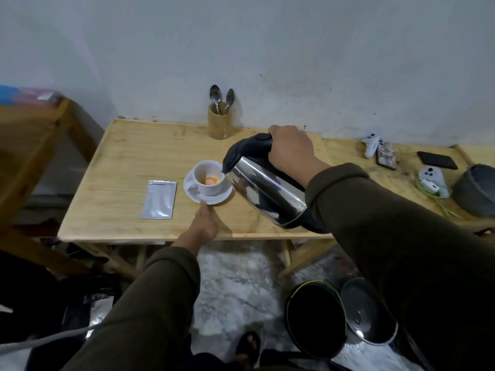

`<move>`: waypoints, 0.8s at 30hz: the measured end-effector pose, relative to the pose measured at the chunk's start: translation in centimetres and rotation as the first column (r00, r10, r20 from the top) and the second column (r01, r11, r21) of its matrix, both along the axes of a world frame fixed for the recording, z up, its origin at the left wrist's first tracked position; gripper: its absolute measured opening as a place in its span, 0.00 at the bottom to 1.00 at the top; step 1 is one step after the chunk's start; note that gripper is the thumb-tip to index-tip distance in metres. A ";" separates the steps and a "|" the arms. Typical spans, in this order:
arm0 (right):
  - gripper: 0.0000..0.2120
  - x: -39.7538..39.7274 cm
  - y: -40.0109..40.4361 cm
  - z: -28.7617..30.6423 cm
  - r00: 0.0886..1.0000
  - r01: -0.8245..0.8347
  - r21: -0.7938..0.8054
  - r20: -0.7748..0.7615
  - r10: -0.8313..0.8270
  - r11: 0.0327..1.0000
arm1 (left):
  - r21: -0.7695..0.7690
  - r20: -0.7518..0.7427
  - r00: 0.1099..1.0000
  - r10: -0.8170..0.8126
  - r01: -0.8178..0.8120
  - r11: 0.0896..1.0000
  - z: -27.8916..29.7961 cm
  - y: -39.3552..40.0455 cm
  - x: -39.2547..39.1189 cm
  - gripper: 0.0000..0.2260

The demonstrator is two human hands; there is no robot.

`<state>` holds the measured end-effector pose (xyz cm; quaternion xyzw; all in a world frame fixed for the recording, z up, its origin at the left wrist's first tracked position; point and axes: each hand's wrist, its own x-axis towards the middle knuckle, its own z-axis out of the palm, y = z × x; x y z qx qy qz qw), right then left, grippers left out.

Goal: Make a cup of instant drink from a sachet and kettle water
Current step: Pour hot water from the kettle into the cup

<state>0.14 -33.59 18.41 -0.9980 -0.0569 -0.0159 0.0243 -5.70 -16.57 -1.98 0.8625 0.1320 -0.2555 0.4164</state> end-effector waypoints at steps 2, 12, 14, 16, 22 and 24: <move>0.12 0.3 1.1 0.2 1.000 -0.012 -0.043 -0.009 0.012 0.999 | -0.001 0.011 1.000 -0.016 0.016 1.000 -0.2 0.2 0.1 0.39; 0.11 1.9 4.9 1.3 0.999 -0.038 -0.194 -0.042 0.030 0.980 | -0.006 -0.006 0.999 -0.034 0.034 0.999 -0.5 0.0 0.3 0.38; 0.11 2.1 5.3 1.4 0.999 -0.037 -0.210 -0.046 0.028 0.977 | -0.007 -0.013 0.999 -0.047 0.047 0.999 -0.6 0.0 0.3 0.38; 0.10 2.2 5.6 1.5 0.998 -0.037 -0.222 -0.052 0.027 0.974 | -0.007 -0.015 0.998 -0.062 0.062 0.998 -0.6 0.1 0.3 0.38; 0.12 2.4 5.9 1.8 0.999 -0.037 -0.243 -0.042 0.027 0.969 | -0.006 -0.022 0.997 -0.074 0.074 0.997 -0.5 0.2 0.3 0.38; 0.12 2.6 6.1 1.9 0.999 -0.042 -0.247 -0.039 0.033 0.968 | -0.005 -0.028 0.997 -0.077 0.077 0.997 -0.4 0.2 0.3 0.38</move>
